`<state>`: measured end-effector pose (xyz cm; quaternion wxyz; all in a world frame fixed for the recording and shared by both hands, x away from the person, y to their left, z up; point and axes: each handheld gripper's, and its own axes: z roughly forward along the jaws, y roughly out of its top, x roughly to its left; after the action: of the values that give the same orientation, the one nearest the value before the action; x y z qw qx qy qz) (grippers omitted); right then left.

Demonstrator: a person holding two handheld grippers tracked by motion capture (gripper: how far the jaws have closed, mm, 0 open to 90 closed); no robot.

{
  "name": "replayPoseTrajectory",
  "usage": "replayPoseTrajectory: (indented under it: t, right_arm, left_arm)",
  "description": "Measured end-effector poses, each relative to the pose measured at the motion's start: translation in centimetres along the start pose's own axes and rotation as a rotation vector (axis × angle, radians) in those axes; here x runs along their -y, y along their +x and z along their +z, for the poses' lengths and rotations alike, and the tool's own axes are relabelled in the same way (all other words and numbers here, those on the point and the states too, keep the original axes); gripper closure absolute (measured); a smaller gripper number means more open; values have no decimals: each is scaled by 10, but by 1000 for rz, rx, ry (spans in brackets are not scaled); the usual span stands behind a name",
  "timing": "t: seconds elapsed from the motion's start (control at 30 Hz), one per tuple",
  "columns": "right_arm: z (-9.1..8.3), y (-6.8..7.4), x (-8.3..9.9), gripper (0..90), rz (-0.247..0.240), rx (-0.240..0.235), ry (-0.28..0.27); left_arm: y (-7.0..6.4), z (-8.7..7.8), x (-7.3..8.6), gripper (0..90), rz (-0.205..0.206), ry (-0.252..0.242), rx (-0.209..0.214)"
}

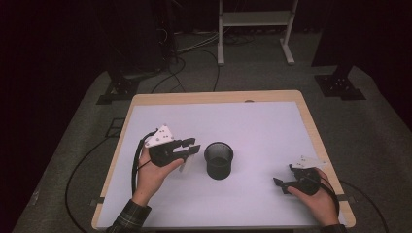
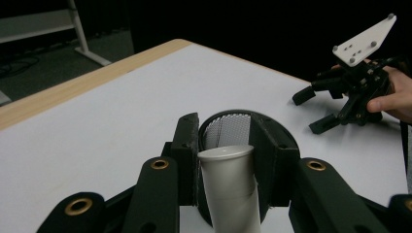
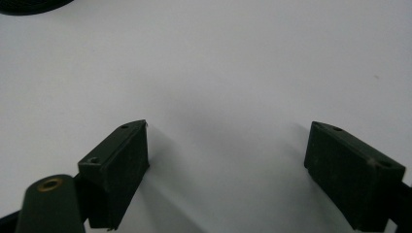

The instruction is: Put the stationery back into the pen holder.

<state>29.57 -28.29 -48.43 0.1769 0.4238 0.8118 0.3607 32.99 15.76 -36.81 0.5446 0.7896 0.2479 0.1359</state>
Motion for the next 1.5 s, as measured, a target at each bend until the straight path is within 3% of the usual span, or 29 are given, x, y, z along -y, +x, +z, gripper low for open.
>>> replayPoseTrajectory:
  t: [0.67, 1.1, 1.5]
  right_arm:
    - [0, 0, 0, 148, 4, -1, -2]
    - [0, 0, 0, 148, 4, 0, -2]
    - [0, 0, 0, 148, 6, -1, -1]
  left_arm:
    - [-1, 27, -36, 651, 70, -64, 62]
    - [-3, 51, -43, 651, 73, -77, 93]
    - [-3, 69, -37, 650, 69, -62, 104]
